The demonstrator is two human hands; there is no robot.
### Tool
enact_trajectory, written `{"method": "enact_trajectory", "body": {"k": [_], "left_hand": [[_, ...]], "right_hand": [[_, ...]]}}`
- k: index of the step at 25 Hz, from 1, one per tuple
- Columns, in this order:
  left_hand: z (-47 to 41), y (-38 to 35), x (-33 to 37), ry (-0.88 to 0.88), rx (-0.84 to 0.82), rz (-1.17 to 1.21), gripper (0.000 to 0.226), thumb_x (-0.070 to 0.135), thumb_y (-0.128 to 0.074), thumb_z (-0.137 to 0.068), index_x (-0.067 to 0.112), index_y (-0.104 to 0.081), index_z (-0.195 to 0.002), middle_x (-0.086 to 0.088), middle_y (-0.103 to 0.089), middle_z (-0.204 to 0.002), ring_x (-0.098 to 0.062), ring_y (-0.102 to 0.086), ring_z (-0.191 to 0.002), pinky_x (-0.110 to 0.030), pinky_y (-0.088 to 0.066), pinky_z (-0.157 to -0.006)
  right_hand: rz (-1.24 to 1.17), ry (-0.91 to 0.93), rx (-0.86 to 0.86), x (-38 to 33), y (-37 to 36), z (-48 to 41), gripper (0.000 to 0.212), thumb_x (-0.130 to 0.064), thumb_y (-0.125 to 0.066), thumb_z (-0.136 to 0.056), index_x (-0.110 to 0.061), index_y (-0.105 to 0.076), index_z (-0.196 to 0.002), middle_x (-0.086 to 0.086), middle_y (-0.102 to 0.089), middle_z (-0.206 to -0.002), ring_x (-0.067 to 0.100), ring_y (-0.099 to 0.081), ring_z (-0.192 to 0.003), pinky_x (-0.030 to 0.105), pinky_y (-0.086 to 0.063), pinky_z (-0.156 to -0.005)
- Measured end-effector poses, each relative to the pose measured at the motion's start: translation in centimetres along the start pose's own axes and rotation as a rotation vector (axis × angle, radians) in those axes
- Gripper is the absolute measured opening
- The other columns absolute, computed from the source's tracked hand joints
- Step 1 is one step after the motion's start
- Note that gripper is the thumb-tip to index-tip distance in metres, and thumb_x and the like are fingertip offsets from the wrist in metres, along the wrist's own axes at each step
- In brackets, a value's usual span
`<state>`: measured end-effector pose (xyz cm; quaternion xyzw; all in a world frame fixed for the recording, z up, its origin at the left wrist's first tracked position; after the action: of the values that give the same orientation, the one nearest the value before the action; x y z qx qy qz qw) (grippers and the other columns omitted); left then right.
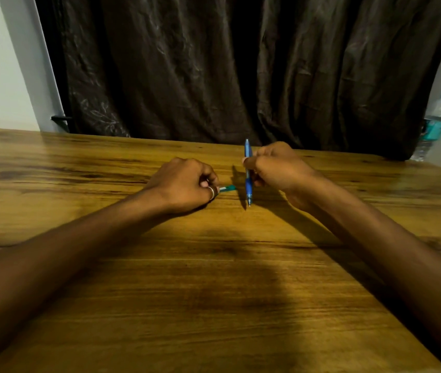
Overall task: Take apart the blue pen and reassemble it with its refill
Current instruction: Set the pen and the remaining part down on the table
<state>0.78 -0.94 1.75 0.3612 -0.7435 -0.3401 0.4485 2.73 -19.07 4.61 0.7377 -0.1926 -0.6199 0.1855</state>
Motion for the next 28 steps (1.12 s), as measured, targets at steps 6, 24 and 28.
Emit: {"method": "enact_trajectory", "body": {"k": [6, 24, 28], "left_hand": [[-0.1, -0.3, 0.2, 0.058, -0.023, 0.083, 0.013, 0.025, -0.073, -0.088, 0.028, -0.077, -0.1, 0.016, -0.07, -0.081, 0.001, -0.063, -0.073, -0.017, -0.04, -0.054], [0.2, -0.1, 1.1, 0.097, 0.014, 0.127, 0.018, 0.025, -0.07, -0.091, 0.027, -0.076, -0.108, 0.008, -0.076, -0.093, -0.007, -0.069, -0.084, -0.028, -0.056, -0.069], [0.0, -0.1, 0.7, 0.043, -0.046, 0.051, 0.01, 0.028, -0.07, -0.092, 0.033, -0.076, -0.098, 0.02, -0.07, -0.084, 0.0, -0.063, -0.08, -0.026, -0.048, -0.064]], "right_hand": [[0.233, 0.051, 0.035, 0.7, -0.2, -0.6, 0.014, -0.02, -0.07, -0.088, -0.008, -0.077, -0.086, 0.012, -0.077, -0.082, 0.022, -0.074, -0.081, 0.048, -0.061, -0.08], [0.354, 0.089, -0.027, 1.6, -1.7, 0.0, 0.018, -0.021, -0.082, -0.073, -0.006, -0.077, -0.066, 0.012, -0.075, -0.066, 0.026, -0.076, -0.07, 0.053, -0.062, -0.063], [0.363, 0.109, -0.048, 1.3, -1.9, 0.4, 0.018, -0.023, -0.08, -0.075, -0.006, -0.078, -0.069, 0.013, -0.076, -0.069, 0.028, -0.076, -0.072, 0.054, -0.061, -0.063]]}}
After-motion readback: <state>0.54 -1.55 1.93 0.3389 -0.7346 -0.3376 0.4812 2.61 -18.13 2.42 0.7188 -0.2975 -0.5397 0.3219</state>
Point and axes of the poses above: each hand's wrist, its own z-axis away from the middle knuckle, its own y-axis out of the back of the hand, x = y × z, the point moved 3 cm from there along -z, towards the middle knuckle
